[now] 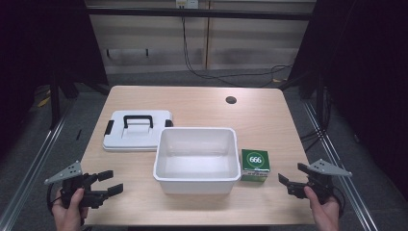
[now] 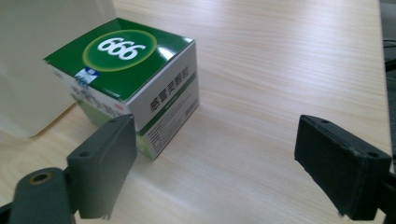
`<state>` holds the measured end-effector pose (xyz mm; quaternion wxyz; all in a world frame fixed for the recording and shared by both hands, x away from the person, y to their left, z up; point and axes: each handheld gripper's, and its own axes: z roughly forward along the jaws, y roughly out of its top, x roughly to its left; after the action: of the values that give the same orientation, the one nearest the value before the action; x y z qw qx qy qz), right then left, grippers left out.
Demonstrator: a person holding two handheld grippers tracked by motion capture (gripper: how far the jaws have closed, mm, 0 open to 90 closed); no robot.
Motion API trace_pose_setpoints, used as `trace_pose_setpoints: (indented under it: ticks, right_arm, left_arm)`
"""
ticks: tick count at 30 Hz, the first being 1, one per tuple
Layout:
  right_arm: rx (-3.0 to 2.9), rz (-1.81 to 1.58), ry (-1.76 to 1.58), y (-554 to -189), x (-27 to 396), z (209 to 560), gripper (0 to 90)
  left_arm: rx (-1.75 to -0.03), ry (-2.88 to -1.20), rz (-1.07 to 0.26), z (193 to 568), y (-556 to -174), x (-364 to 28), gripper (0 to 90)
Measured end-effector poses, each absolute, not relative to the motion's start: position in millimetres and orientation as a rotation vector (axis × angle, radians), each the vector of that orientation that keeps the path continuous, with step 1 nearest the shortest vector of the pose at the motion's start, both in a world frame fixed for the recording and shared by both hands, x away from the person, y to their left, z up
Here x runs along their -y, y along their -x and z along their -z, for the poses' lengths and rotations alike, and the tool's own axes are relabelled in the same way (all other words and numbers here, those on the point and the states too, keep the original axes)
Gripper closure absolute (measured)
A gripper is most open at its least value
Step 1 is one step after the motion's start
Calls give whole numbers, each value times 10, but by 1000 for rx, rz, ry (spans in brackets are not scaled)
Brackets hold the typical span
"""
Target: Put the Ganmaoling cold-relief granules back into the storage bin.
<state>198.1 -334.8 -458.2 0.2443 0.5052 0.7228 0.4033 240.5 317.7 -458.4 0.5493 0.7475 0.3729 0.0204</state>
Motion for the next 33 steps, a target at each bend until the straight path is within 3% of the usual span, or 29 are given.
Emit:
trace_pose_setpoints:
  ticks: [3,4,6,17,33]
  right_arm:
    - [-1969,-1059,-1407,-1979,3344,4588,93]
    - [-1984,-1024,-1426,-1982,3344,4603,155]
    - [-2037,-1040,-1403,-1988,3351,4608,120]
    - [-2077,-1022,-1414,-2001,3315,4576,133]
    - [-2184,-1114,-1286,-2067,3262,4289,135]
  left_arm:
    - [-883,-1771,-47,4585,-2406,-3173,179]
    - [-882,-1771,-44,4585,-2406,-3172,179]
    - [-888,-1770,-48,4586,-2406,-3173,179]
    - [-892,-1784,-53,4592,-2402,-3166,180]
    - [-888,-1784,-49,4587,-2396,-3157,180]
